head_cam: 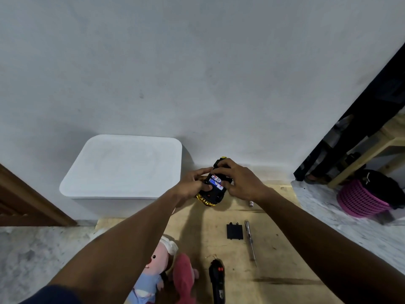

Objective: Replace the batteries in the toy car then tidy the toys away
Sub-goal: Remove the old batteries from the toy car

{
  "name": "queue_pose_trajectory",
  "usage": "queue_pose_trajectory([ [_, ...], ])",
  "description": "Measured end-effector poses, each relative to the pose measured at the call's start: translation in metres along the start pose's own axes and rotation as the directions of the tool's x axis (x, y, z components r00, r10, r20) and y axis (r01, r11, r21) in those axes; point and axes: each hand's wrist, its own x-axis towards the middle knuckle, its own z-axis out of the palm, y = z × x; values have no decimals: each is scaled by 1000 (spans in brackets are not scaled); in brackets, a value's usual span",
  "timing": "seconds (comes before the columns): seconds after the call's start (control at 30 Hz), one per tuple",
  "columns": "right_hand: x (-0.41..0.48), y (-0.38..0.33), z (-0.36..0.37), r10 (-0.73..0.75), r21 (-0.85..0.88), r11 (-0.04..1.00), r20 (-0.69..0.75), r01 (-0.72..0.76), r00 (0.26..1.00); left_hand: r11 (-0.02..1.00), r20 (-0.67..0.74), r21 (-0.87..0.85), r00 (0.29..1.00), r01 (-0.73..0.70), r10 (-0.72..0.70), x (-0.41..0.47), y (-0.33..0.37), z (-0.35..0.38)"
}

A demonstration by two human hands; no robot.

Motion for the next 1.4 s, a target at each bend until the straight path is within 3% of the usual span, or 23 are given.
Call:
queue_pose_trajectory([
  [0.17, 3, 4, -1, -54, -10, 998, 40, 55, 998, 999, -7, -33, 1000, 5, -5, 1, -4, -2],
  [0.5, 9, 6, -2, -67, 153, 987, 106, 50, 992, 998, -22, -62, 1000, 14, -15, 5, -11, -2],
  [0.7, 5, 4, -2, -74, 213, 974, -17, 76, 997, 998, -20, -66, 1000, 20, -21, 5, -11, -4],
  [0.87, 5, -2, 1, 15, 407, 913, -61, 12, 998, 998, -18, -54, 999, 35, -36, 4, -6, 1],
  [1.03, 6, -3, -4, 219, 608, 789, -139, -92, 966, 999, 8, 4, 999, 42, -42, 1, -1, 7],
  [1.4, 4, 3, -12, 316, 684, 723, -203, -97, 927, 998, -3, 55, 1000, -3, 3, 3, 2, 12],
])
